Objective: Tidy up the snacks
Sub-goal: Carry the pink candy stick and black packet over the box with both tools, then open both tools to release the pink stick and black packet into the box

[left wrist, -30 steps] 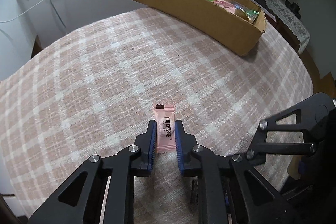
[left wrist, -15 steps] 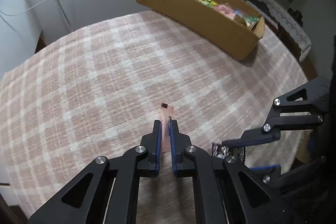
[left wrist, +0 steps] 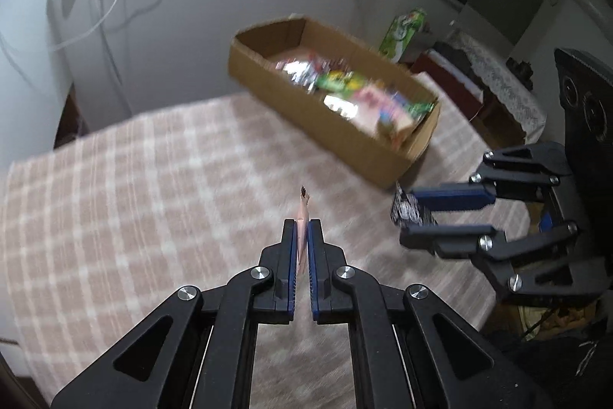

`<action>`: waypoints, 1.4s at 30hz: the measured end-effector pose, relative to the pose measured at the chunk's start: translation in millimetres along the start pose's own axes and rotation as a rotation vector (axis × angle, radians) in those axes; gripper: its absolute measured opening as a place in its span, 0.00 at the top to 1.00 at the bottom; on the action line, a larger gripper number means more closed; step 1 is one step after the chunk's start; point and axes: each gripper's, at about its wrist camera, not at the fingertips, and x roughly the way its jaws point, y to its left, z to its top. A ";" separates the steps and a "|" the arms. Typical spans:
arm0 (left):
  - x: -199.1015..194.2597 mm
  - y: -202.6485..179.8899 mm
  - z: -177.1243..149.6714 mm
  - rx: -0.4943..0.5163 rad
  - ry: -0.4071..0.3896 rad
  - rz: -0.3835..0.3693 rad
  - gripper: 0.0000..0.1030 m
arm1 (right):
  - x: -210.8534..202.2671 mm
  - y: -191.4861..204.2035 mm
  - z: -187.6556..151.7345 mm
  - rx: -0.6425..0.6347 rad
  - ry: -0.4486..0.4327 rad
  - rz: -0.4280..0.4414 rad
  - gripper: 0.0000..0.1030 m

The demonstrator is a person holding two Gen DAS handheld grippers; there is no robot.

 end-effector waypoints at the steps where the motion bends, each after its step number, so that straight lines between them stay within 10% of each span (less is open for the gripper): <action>1: -2.0 -3.9 8.2 0.007 -0.013 -0.006 0.96 | -3.0 -5.1 3.7 0.006 -0.007 -0.012 0.78; 21: 41.6 -54.7 97.2 0.113 -0.070 -0.065 0.96 | -13.9 -99.7 28.5 0.136 -0.029 -0.158 0.78; 42: 44.5 -67.7 106.7 0.117 -0.077 -0.033 0.85 | -29.0 -109.1 25.9 0.197 -0.047 -0.206 0.64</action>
